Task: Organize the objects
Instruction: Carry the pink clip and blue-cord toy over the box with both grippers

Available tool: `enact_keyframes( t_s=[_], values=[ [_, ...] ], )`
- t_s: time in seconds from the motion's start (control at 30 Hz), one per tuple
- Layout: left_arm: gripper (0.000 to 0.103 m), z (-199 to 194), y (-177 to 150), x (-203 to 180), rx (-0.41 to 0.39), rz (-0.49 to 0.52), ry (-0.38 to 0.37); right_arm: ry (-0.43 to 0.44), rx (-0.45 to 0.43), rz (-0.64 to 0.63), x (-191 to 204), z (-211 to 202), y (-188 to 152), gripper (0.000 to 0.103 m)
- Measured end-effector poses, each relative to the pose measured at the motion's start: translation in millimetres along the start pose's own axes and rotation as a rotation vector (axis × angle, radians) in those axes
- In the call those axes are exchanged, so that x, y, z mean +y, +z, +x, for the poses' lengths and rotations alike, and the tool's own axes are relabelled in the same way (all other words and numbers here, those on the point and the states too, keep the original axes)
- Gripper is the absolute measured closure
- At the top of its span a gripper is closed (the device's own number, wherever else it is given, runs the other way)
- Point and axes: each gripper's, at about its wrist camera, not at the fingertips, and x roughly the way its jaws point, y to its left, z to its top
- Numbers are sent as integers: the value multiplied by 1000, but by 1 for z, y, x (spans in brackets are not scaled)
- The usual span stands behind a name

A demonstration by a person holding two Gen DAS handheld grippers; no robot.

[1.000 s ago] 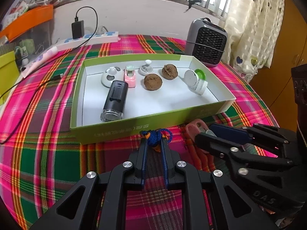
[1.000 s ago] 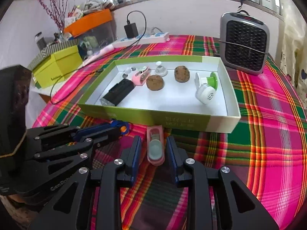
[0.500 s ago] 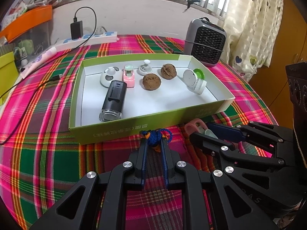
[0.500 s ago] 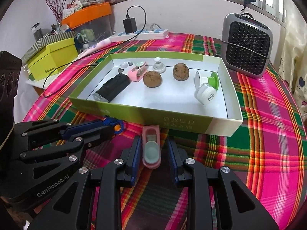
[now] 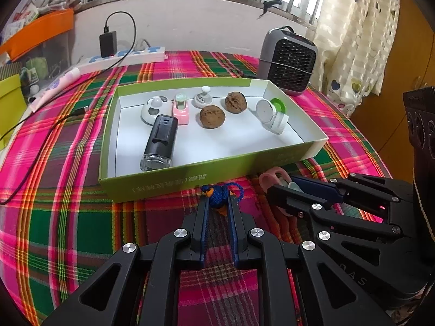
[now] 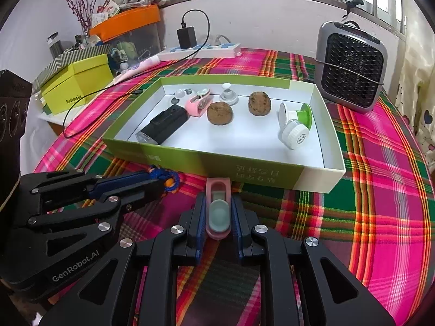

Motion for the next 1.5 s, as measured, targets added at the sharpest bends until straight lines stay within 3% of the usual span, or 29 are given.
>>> enact_keyframes(
  t_s=[0.77,1.5],
  values=[
    [91,-38,22,-3,-100,35,15,3,-83,6,4,-28,20,85],
    [91,-14,63,8,-115,26,30,-6,-81,15,-14,-5,53,85]
  ],
)
